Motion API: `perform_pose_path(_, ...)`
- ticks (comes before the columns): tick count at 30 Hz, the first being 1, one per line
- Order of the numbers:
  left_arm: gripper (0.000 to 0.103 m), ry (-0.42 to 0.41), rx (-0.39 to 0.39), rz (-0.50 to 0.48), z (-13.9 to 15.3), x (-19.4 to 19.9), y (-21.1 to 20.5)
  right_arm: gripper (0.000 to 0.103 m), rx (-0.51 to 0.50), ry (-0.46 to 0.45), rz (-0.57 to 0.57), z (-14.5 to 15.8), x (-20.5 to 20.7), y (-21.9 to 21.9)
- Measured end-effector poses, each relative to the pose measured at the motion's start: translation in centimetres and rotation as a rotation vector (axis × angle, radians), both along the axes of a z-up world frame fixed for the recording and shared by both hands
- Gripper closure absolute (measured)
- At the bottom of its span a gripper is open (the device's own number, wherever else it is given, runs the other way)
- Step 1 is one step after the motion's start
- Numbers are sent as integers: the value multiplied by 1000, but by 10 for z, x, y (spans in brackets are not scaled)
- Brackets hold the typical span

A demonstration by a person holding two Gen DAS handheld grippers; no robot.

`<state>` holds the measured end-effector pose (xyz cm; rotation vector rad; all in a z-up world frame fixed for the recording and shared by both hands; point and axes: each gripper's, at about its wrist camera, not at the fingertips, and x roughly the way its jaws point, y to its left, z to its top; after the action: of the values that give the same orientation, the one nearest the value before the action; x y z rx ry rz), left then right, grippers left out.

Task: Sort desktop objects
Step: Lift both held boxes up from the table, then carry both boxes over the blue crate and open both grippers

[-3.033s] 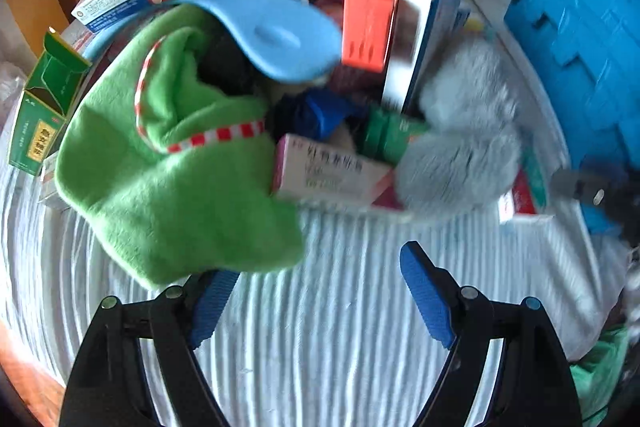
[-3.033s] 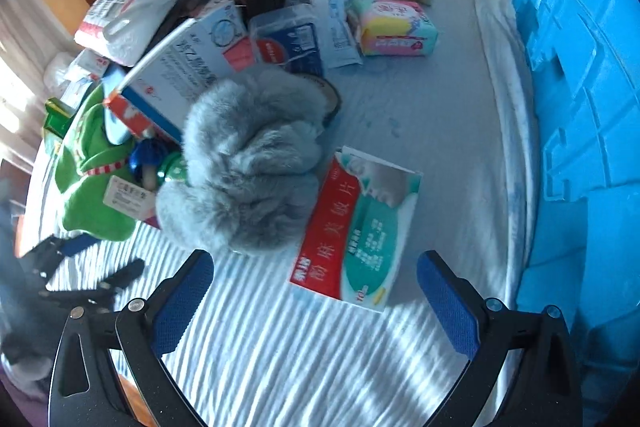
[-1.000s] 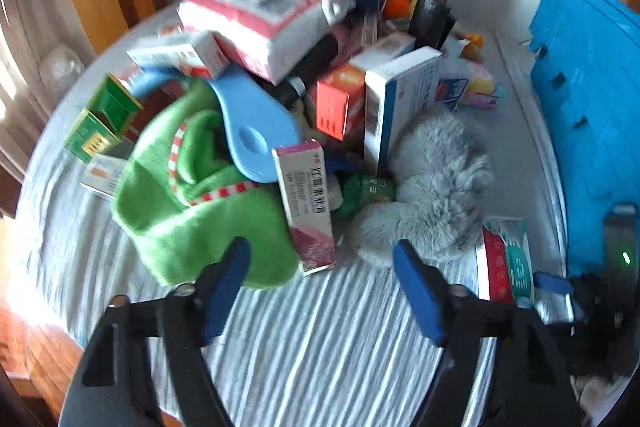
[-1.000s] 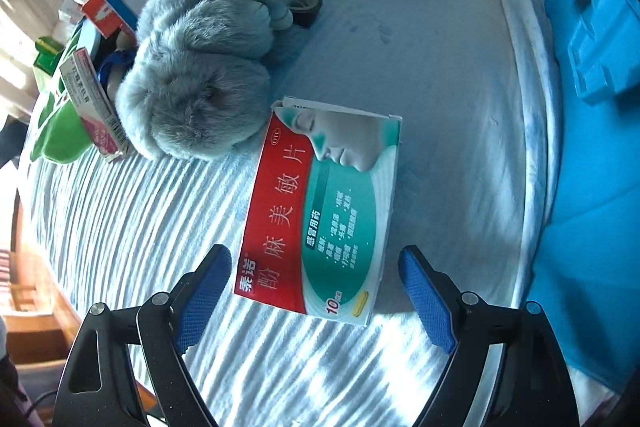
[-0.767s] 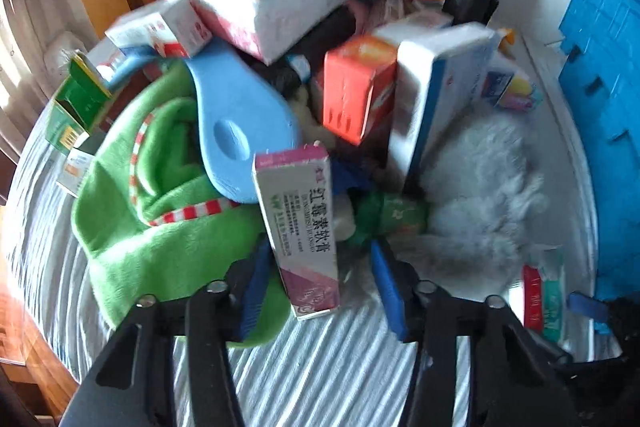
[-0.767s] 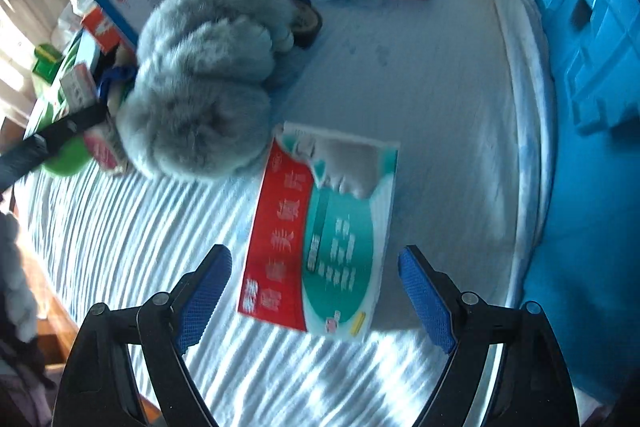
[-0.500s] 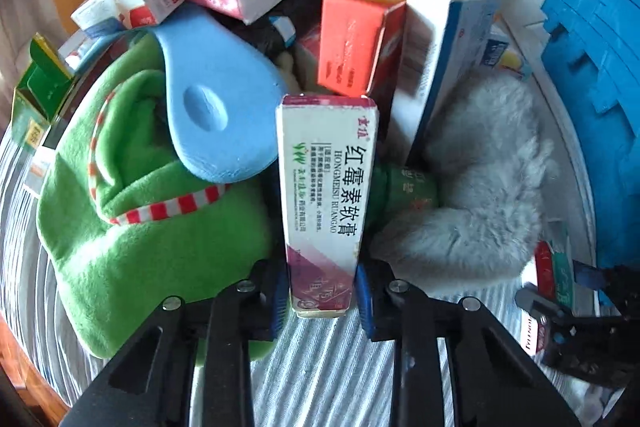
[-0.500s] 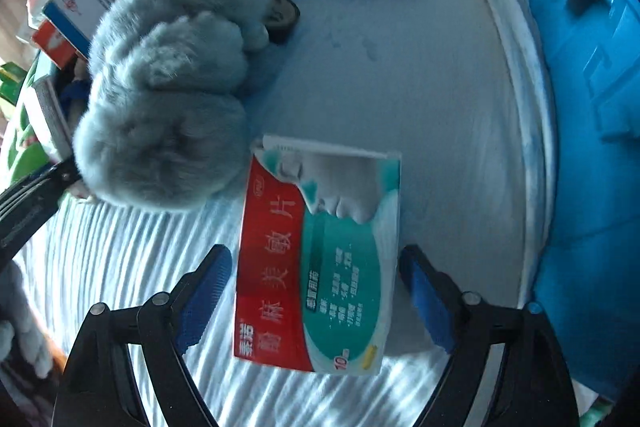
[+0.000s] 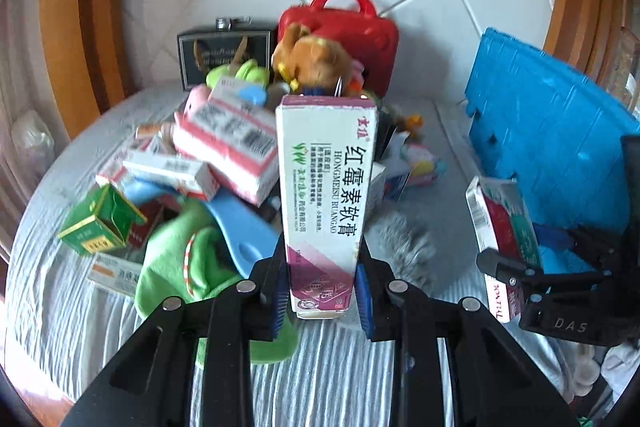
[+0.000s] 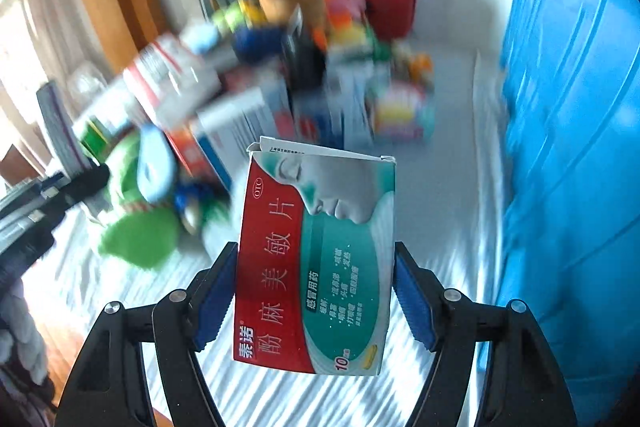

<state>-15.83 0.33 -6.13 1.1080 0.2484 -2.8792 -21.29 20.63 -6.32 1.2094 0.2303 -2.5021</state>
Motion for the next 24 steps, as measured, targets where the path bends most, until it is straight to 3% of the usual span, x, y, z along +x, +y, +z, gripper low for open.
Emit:
perform_pose_path(8,75,164,-51,-86,72,-5,43,29,-33,303,-18,103,35,25)
perform_pose_path(12,75,246,-62,-164,109,-7,83,29,-43,442,-98,150,51,63)
perform_pose_path(18,75,334,-91,-312,161,-24,173,29,12,511,-245,194,48,151)
perform_pose_path(24,75,314,-127,-447,191,-58,278,29,131,463,-344,210,16,241)
